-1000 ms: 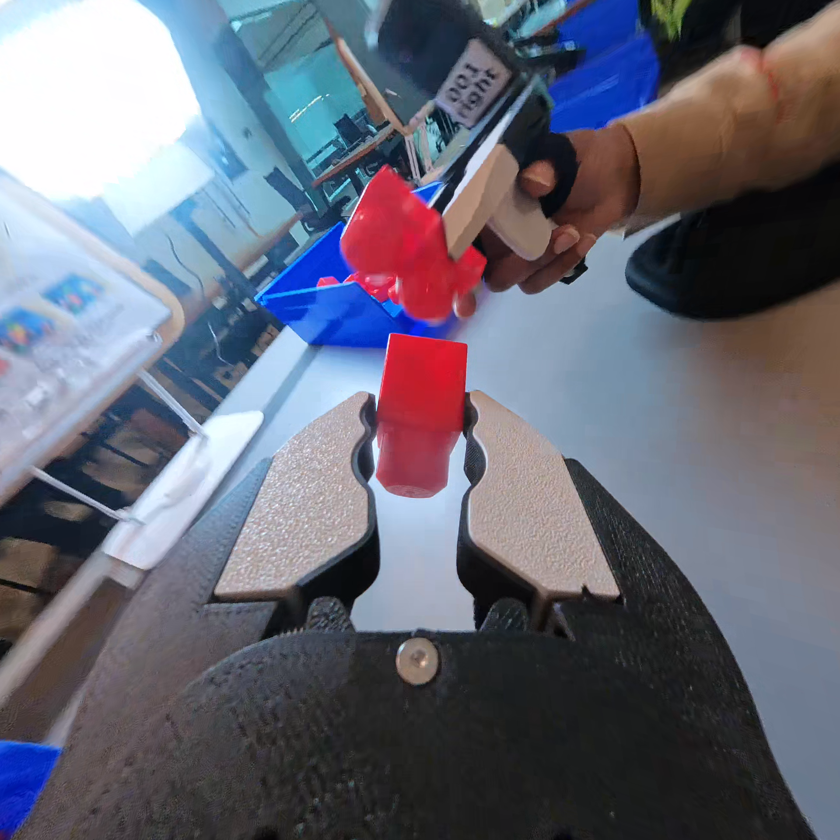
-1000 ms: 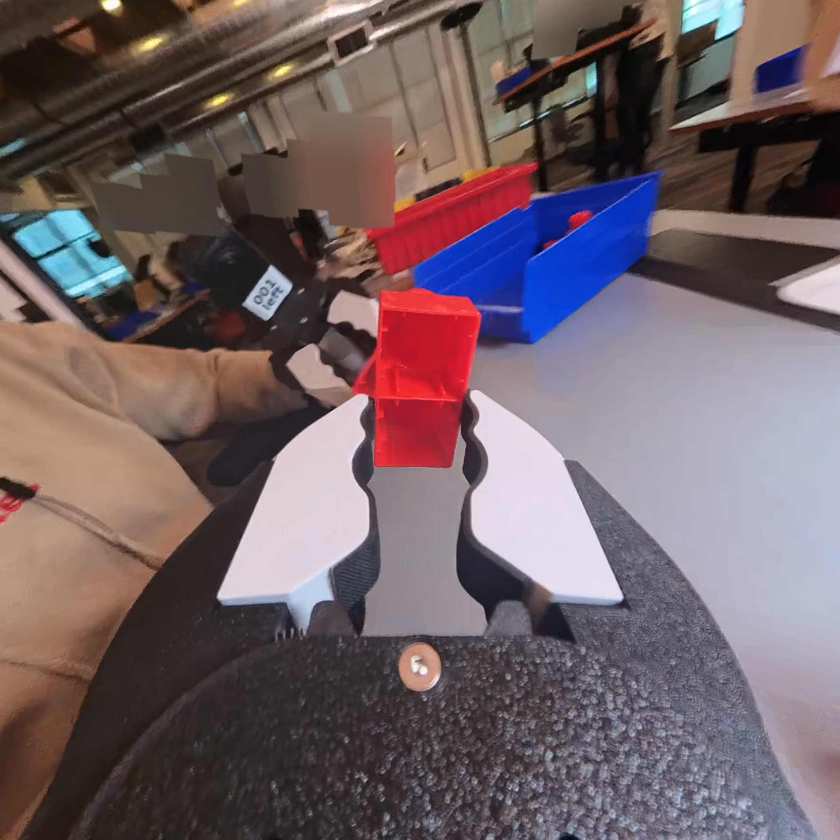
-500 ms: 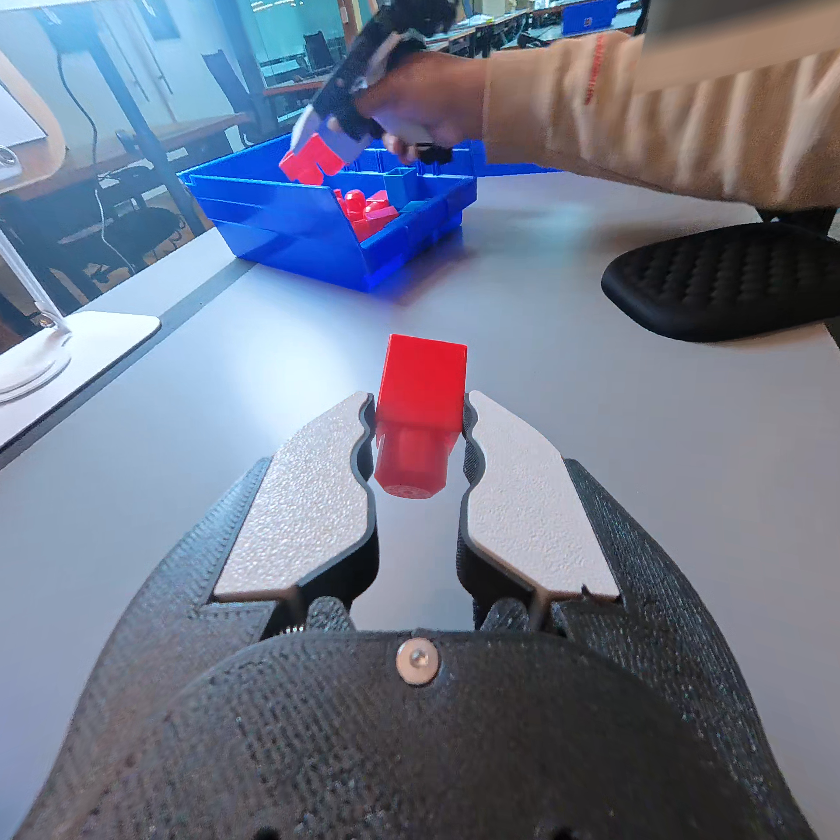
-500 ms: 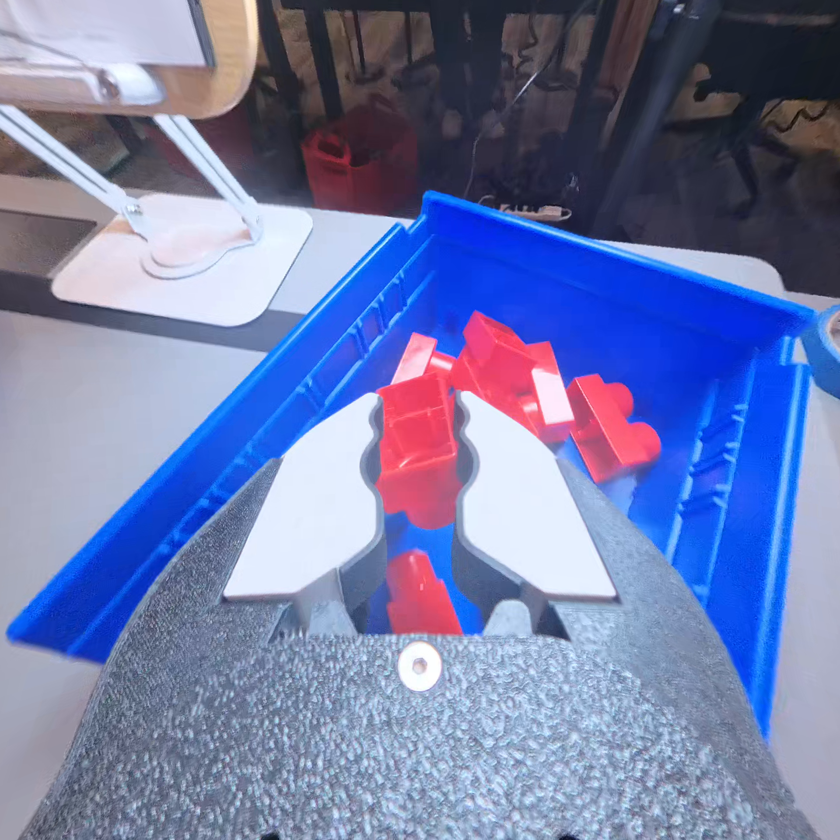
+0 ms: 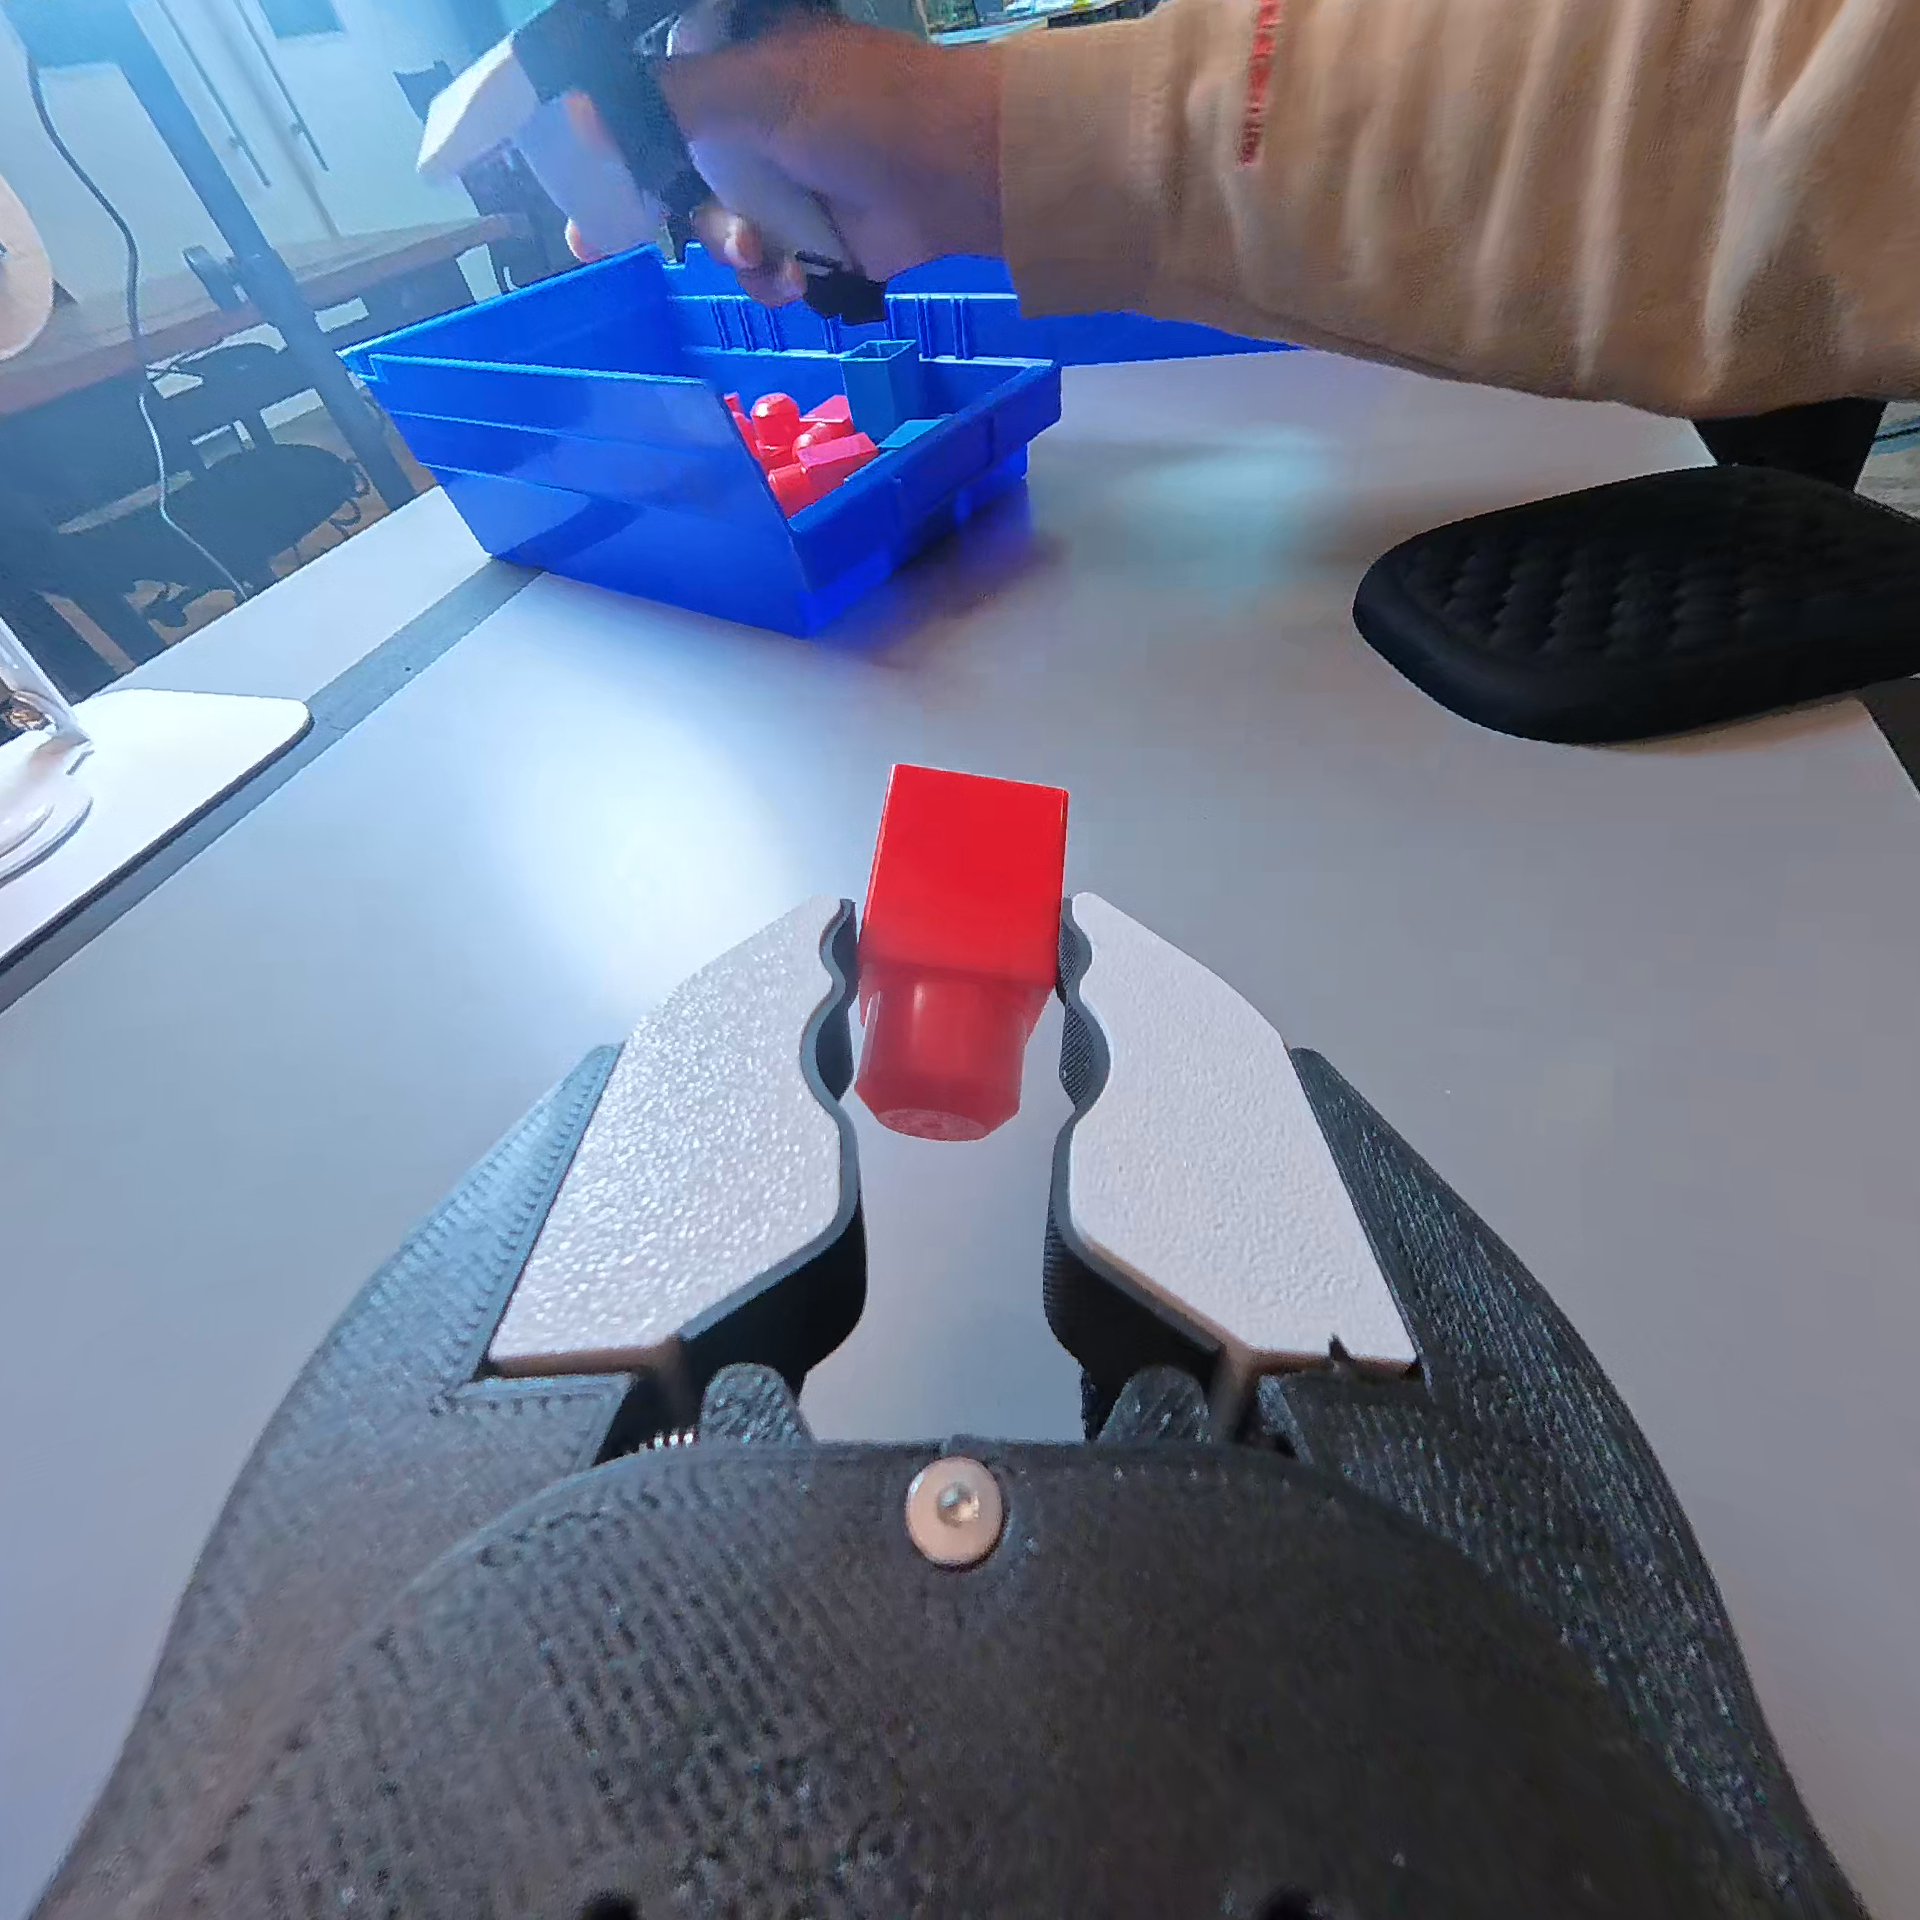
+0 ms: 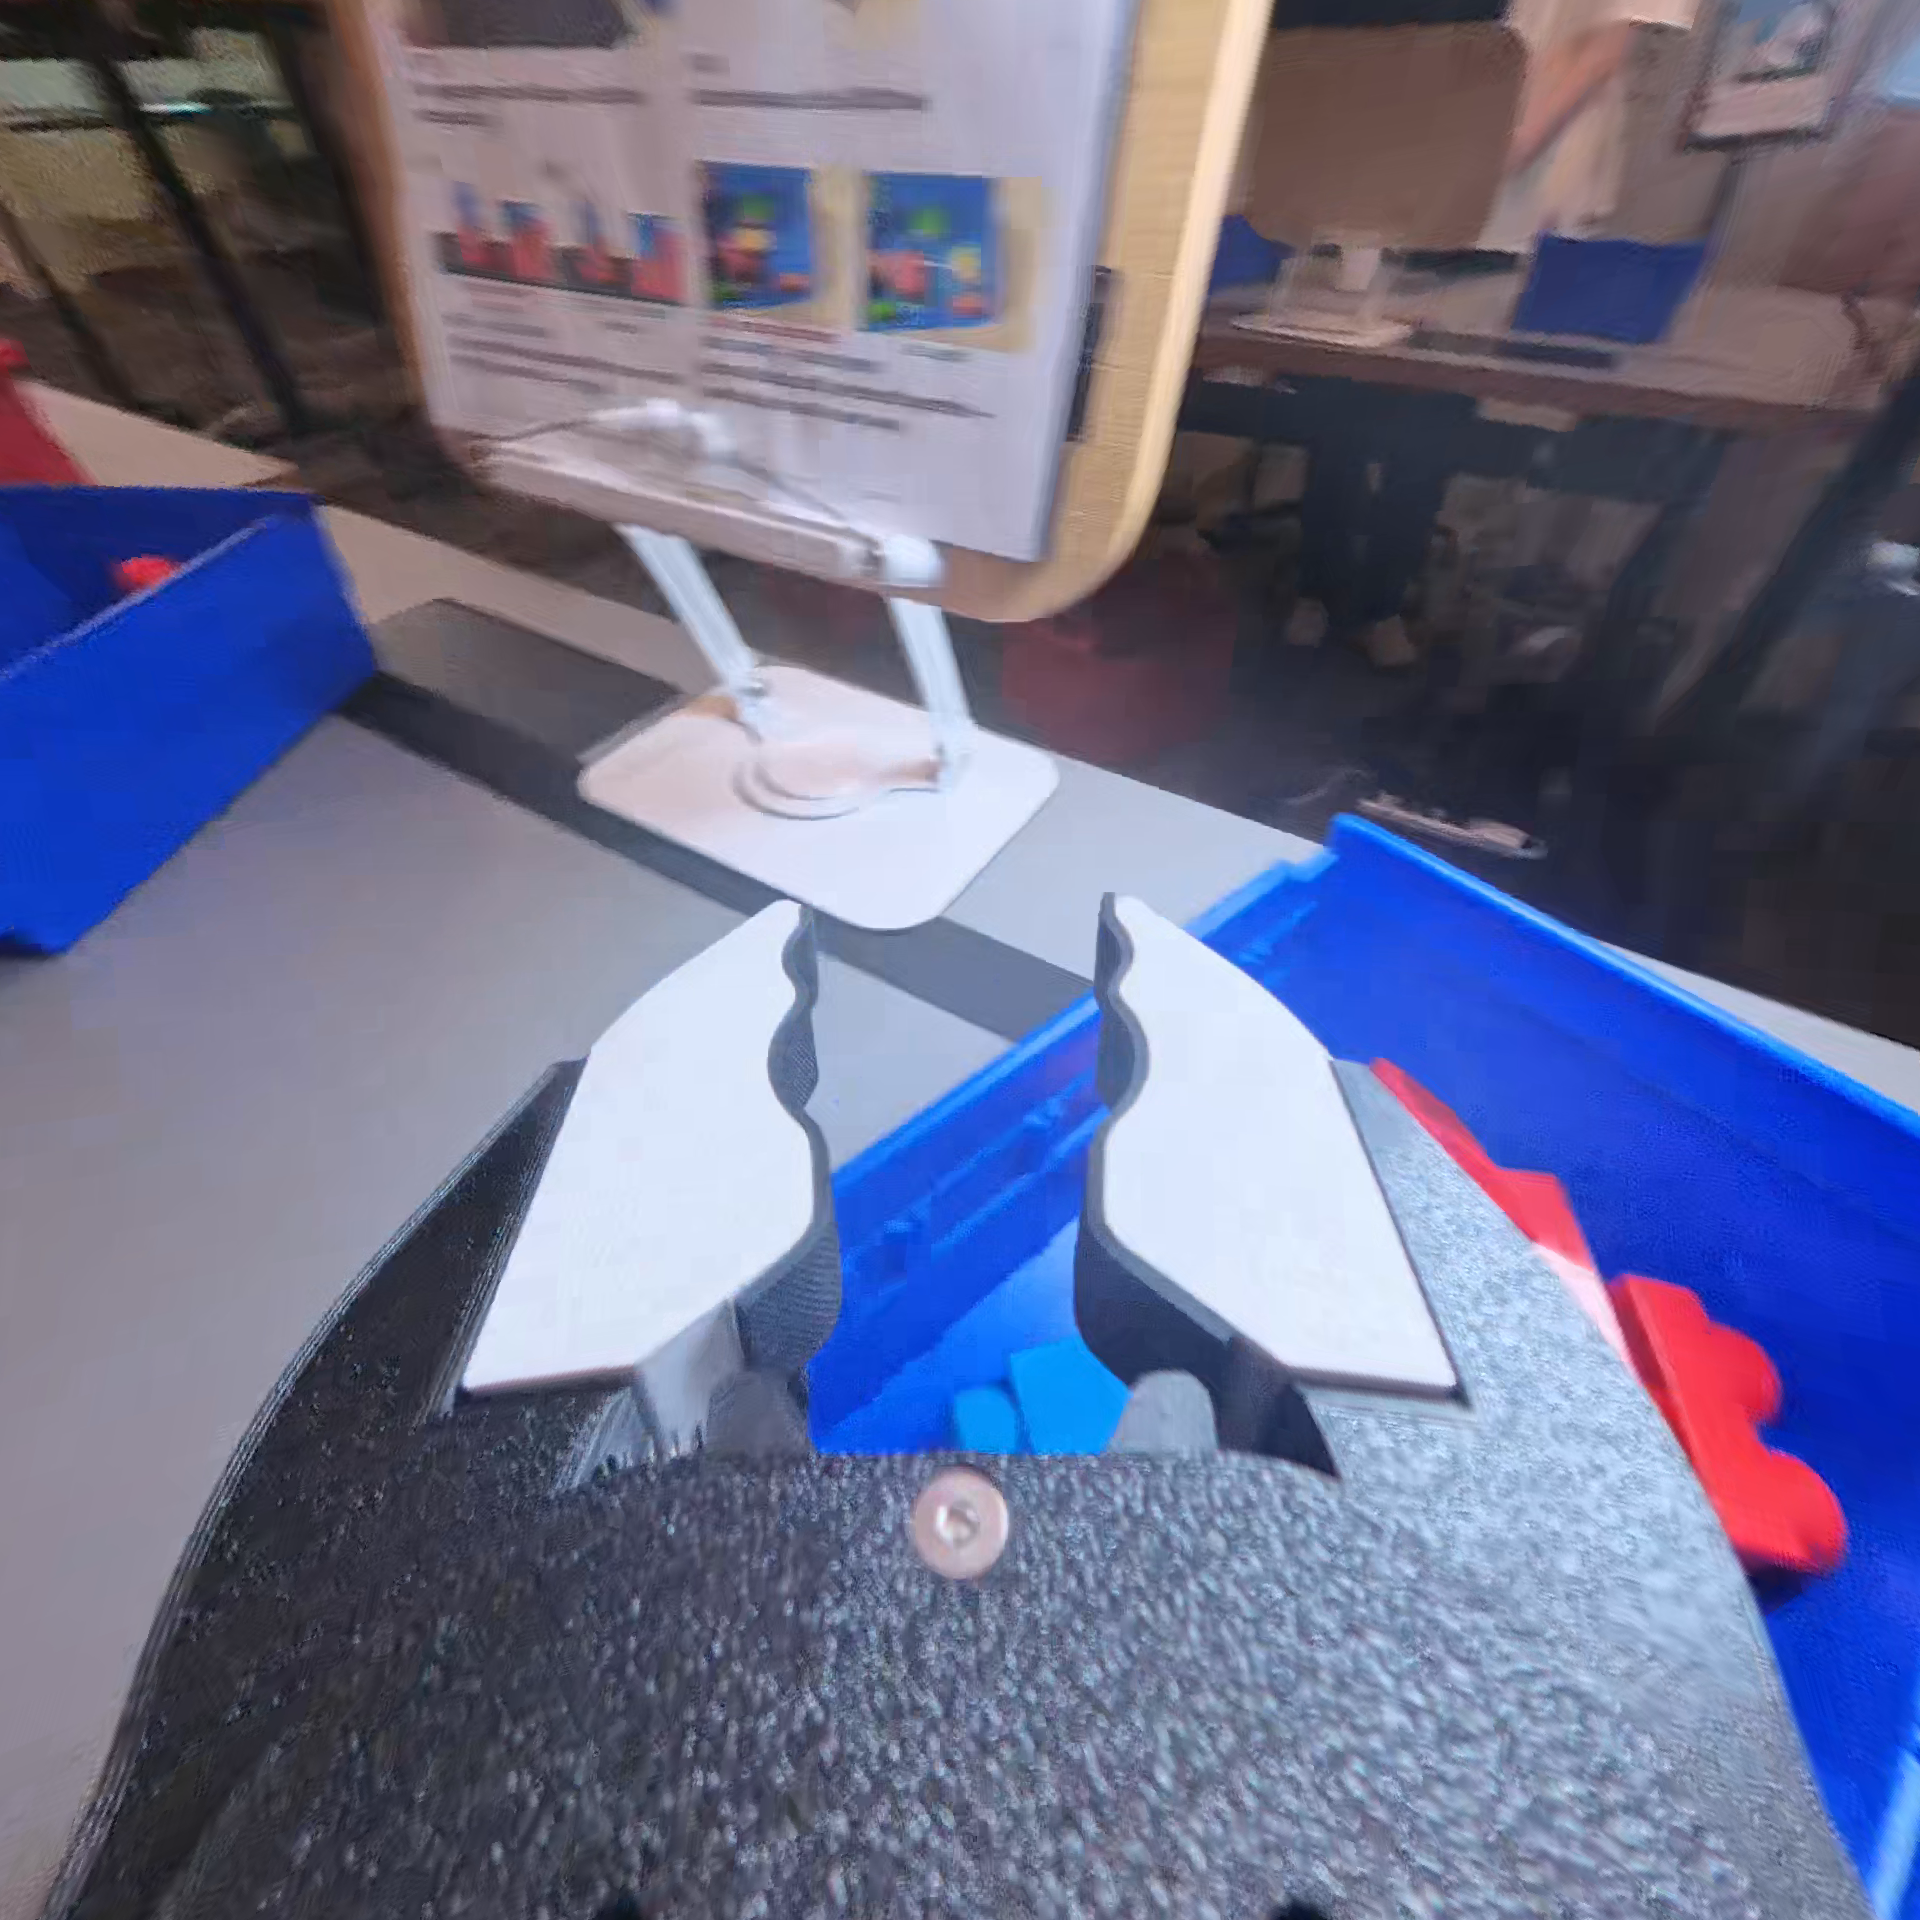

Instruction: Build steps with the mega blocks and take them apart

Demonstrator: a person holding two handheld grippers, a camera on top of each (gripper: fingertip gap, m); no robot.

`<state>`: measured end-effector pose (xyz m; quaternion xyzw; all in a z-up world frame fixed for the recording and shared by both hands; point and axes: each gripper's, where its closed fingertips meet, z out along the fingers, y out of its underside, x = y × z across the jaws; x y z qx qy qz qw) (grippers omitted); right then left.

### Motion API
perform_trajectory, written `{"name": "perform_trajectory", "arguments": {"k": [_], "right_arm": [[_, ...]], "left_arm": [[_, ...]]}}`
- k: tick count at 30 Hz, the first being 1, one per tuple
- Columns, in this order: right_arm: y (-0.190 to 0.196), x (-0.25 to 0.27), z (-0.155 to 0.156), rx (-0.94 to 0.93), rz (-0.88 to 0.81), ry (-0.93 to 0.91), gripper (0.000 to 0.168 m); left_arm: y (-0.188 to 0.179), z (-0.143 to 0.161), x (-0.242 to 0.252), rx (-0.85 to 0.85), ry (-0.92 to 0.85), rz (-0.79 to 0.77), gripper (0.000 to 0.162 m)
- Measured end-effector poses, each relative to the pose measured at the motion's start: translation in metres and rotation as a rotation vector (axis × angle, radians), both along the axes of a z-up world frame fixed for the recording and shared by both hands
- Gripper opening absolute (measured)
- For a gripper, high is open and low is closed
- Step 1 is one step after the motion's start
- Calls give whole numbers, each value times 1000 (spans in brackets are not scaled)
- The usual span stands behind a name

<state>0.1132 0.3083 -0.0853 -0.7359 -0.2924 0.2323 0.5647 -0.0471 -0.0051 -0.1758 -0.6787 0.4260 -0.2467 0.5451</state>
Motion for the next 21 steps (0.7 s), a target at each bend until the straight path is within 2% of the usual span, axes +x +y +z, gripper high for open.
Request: {"name": "perform_trajectory", "arguments": {"k": [3, 6, 8, 10, 13, 17, 19, 21], "right_arm": [[-94, -55, 8, 69, 372, -58, 52], [-213, -99, -20, 114, 782, -257, 58], [-275, -117, -48, 165, 939, -395, 60], [-313, -133, -67, 212, 991, -453, 59], [-325, -151, -80, 269, 925, -475, 36], [-323, -149, -71, 270, 892, -386, 34], [-304, -137, -59, 266, 822, -361, 34], [-266, -116, -40, 281, 664, -331, 34]], "left_arm": [[0, 0, 1, 6, 4, -1, 37], [-2, 2, 3, 14, 1, -6, 37], [-4, 4, 5, 22, -2, -15, 37], [-9, 8, 8, 38, -10, -34, 37], [-16, 12, 13, 66, -10, -62, 37], [-14, 21, 8, 94, -42, -36, 37], [-8, 27, 2, 110, -67, 2, 41], [-2, 30, -6, 104, -91, 33, 41]]}}
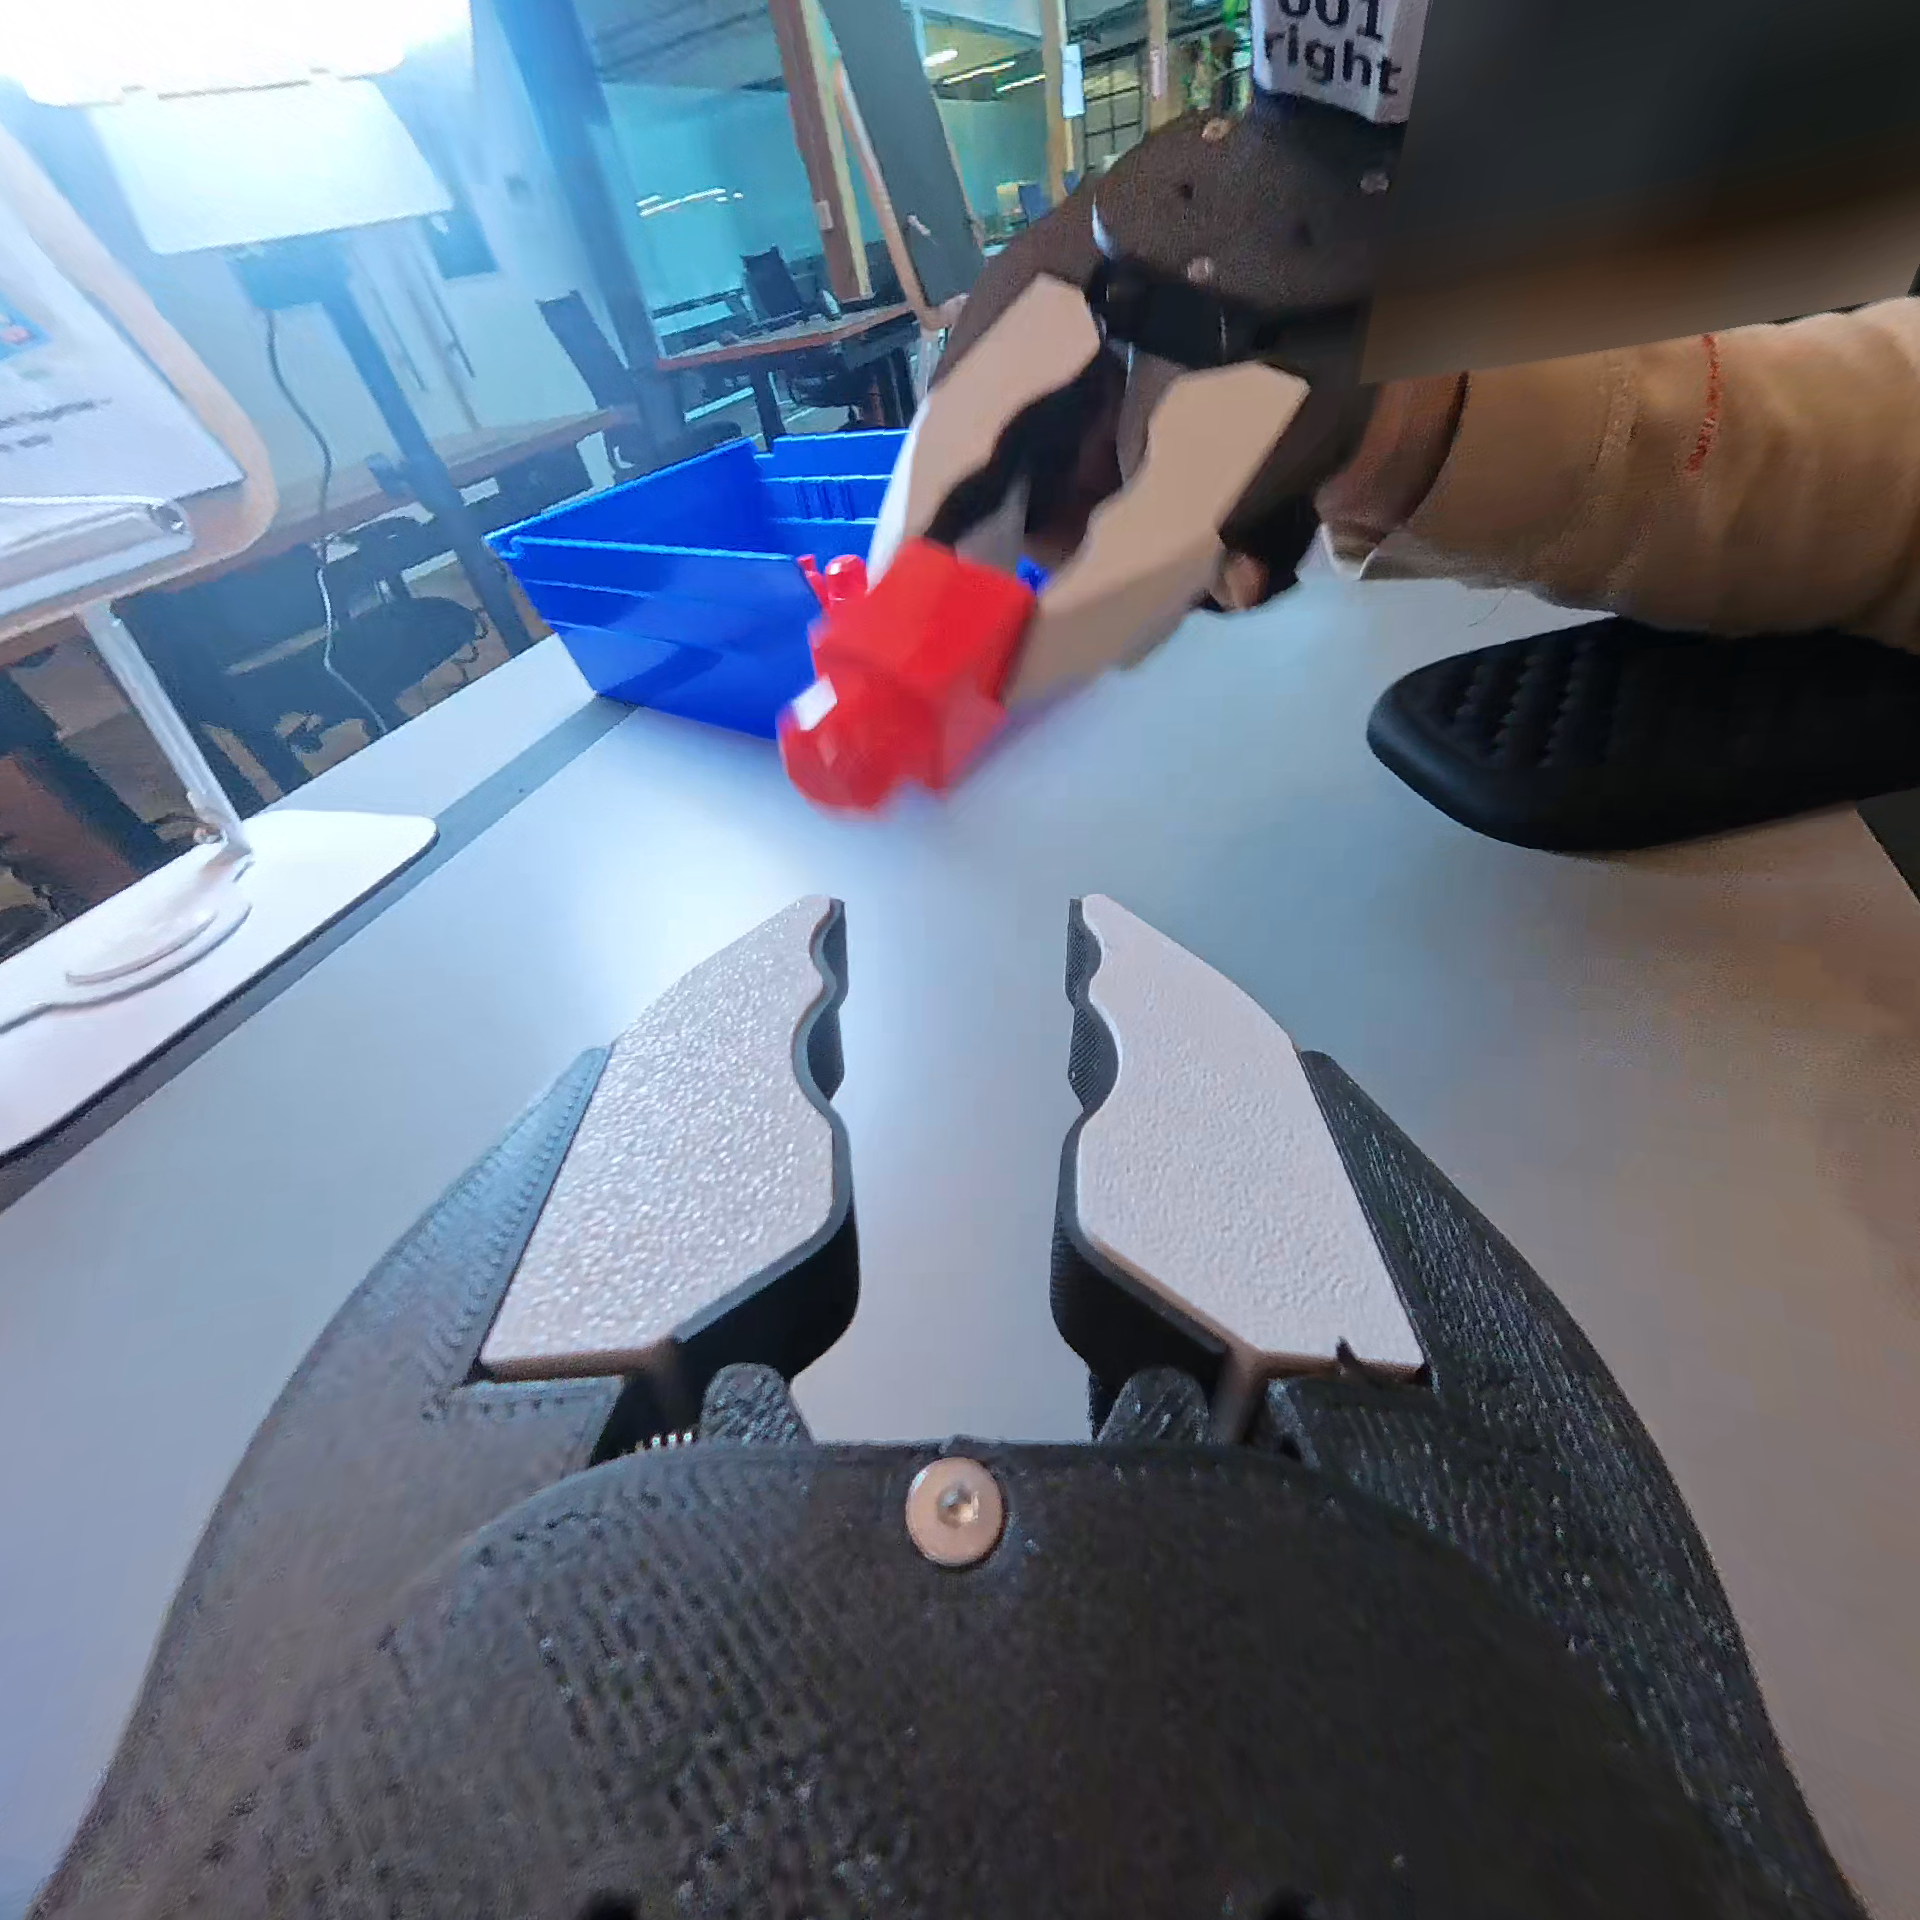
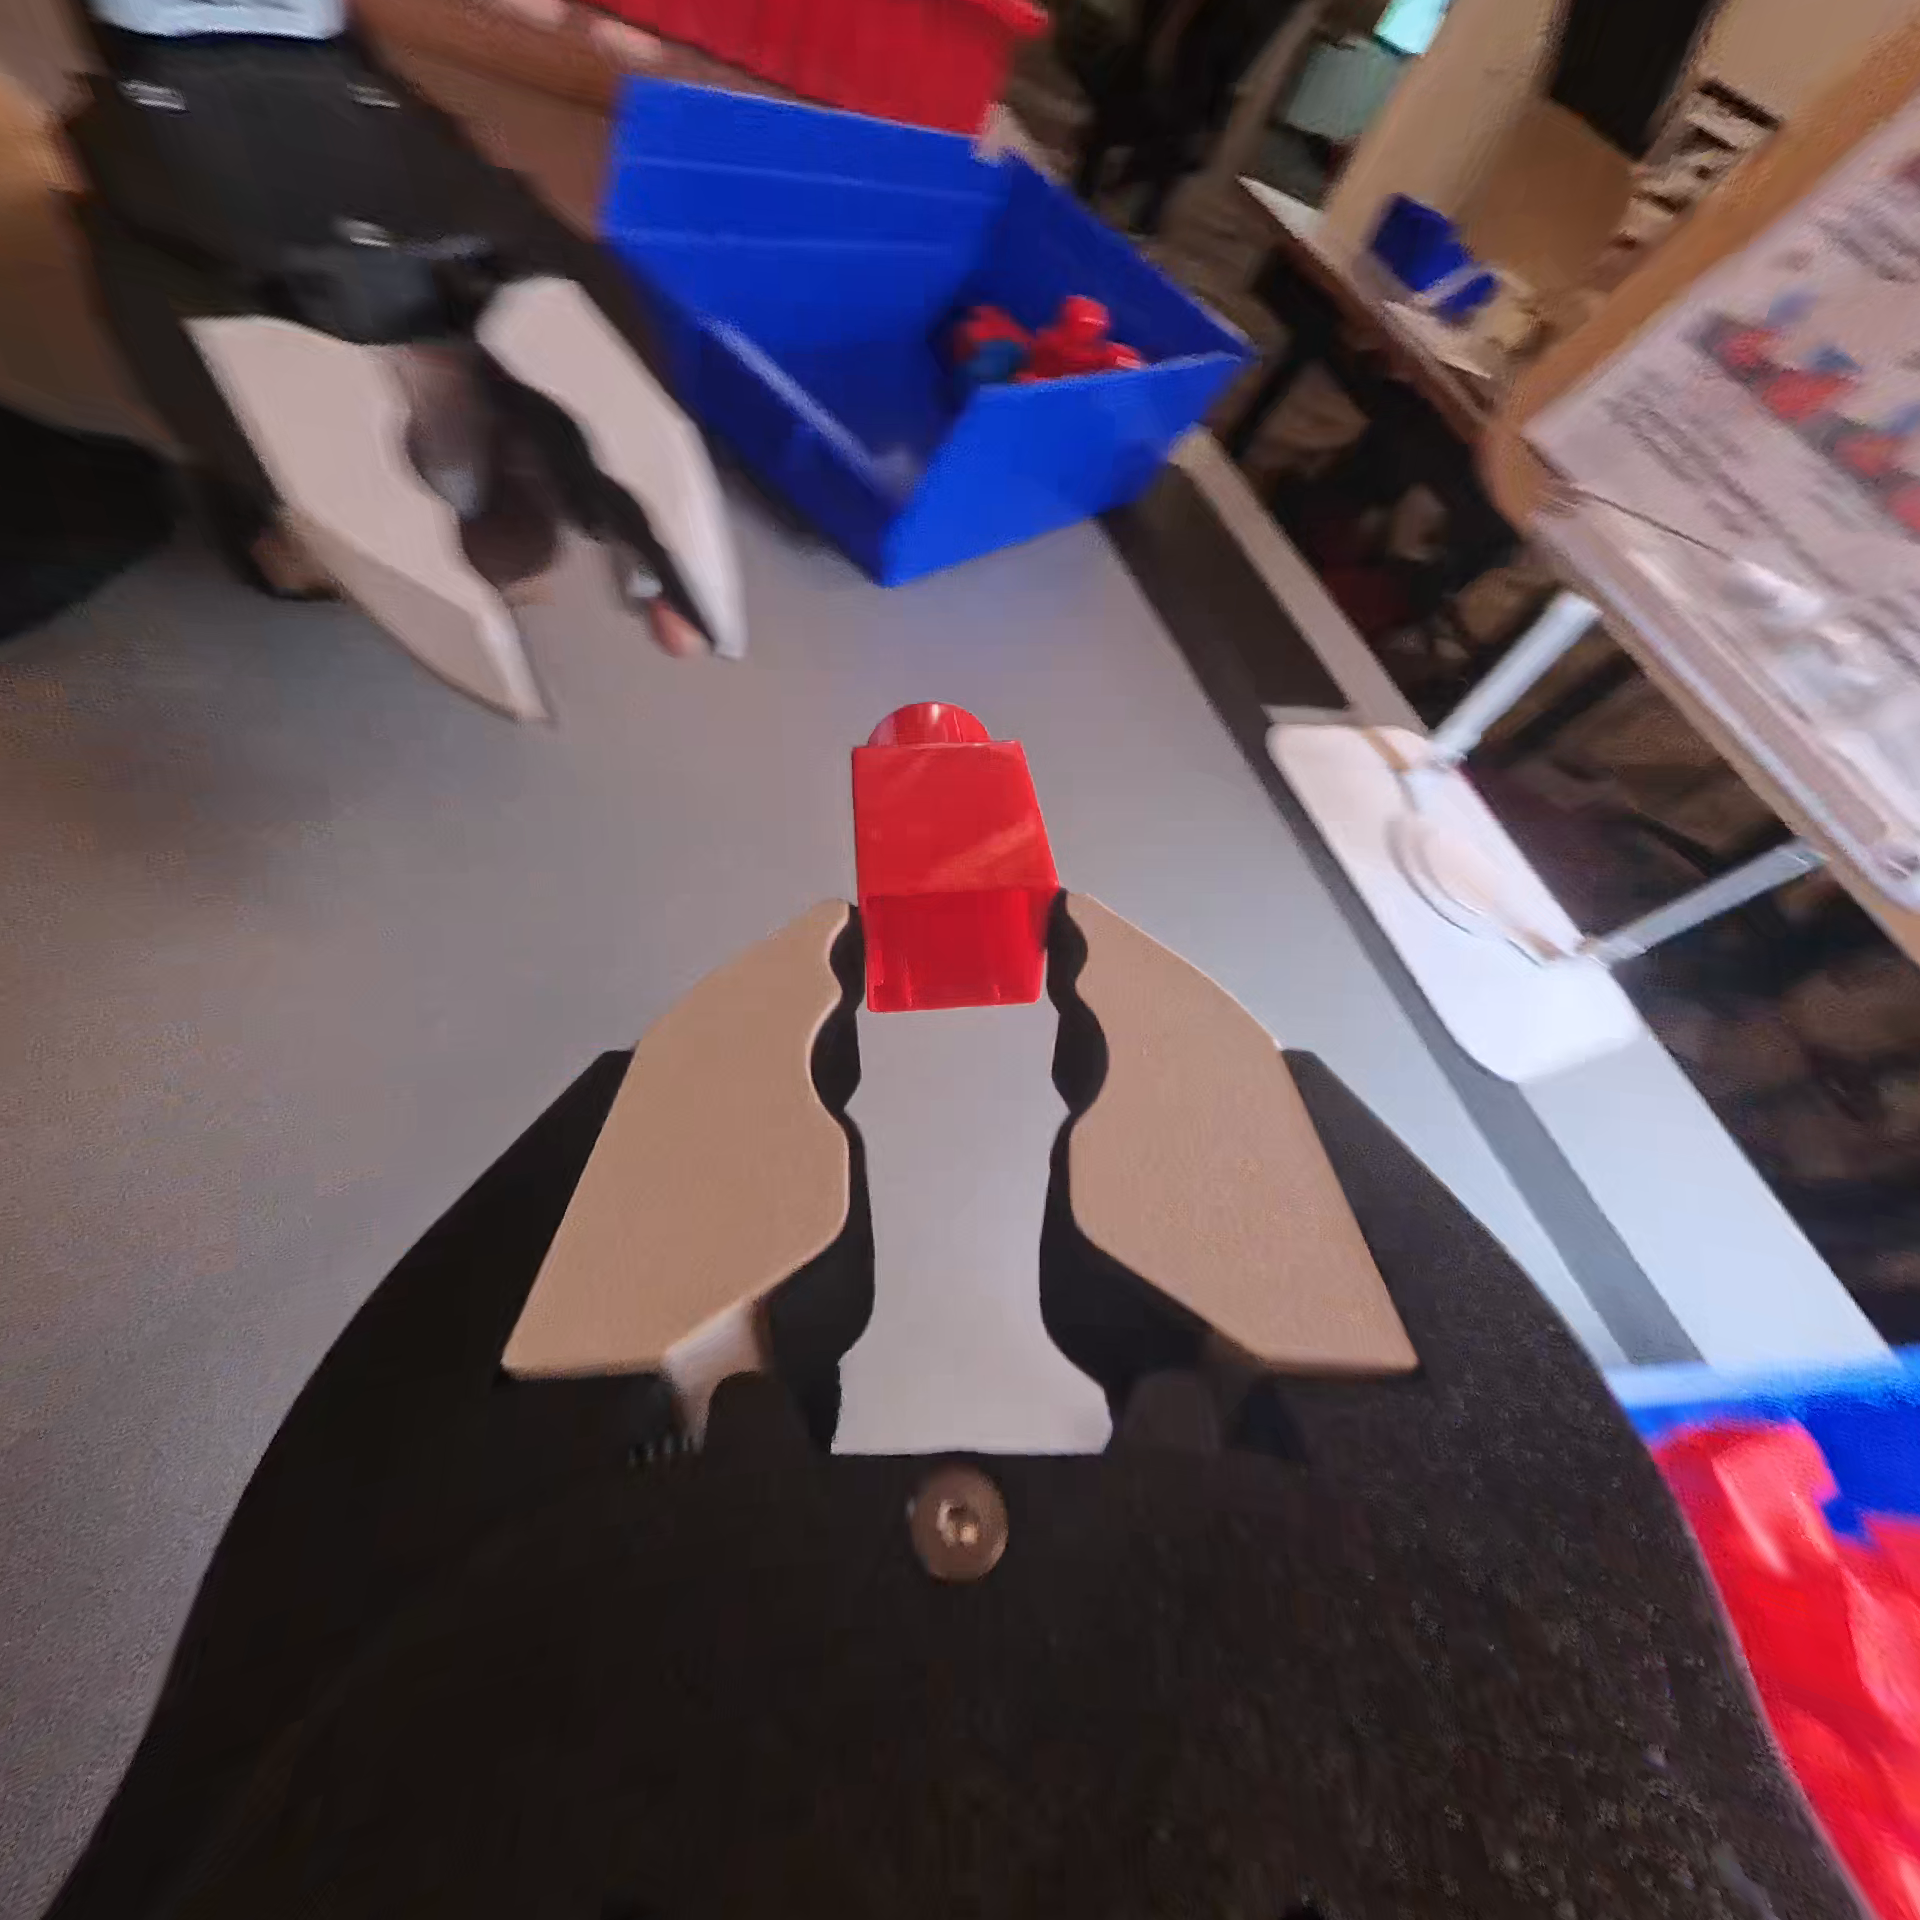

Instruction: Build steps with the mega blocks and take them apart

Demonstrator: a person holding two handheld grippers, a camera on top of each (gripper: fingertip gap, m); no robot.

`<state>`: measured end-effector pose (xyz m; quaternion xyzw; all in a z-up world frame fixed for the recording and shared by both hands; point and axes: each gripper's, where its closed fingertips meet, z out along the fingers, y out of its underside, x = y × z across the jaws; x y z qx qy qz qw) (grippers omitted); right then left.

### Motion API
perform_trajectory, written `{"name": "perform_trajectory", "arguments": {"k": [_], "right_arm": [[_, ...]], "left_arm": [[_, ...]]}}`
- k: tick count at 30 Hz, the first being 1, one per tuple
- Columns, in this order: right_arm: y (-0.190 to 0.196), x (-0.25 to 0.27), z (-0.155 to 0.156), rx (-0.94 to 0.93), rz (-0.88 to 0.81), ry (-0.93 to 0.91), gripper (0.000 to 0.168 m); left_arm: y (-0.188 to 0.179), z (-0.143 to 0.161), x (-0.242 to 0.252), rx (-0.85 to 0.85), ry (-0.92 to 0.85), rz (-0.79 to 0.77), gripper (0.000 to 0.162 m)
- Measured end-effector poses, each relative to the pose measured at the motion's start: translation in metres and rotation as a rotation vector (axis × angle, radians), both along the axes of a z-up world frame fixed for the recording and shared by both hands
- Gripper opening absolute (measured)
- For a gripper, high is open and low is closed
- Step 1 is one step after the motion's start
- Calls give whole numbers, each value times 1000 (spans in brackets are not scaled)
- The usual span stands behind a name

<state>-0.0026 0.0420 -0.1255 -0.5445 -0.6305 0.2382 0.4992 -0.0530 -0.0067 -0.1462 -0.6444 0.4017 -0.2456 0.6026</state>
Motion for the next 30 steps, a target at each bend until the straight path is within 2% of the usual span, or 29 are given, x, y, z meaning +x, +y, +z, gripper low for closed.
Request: {"name": "perform_trajectory", "arguments": {"k": [2, 5, 7, 9, 16, 20, 23, 26, 30], "right_arm": [[47, 33, 11, 14, -189, 37, 34], [114, 98, 2, 16, -517, 26, 34], [141, 134, -15, -24, -670, 6, 34], [153, 152, -29, -90, -749, 15, 34], [157, 161, -30, -126, -780, 69, 34], [149, 155, -17, -92, -744, 115, 34], [135, 145, 3, -92, -690, 186, 35], [117, 131, 29, -104, -623, 285, 35], [99, 113, 44, -124, -537, 362, 35]], "left_arm": [[4, -1, -4, -22, -15, 17, 40], [4, -5, -3, -29, 2, 16, 38], [3, -8, 0, -15, 32, 10, 38], [2, -12, 2, -9, 55, 7, 37], [6, -16, -1, -33, 55, 19, 36], [10, -17, -5, -36, 59, 39, 35], [22, -6, -21, -26, 44, 100, 34], [48, 26, -63, -4, 6, 239, 31], [97, 74, -162, 34, -31, 532, 31]]}}
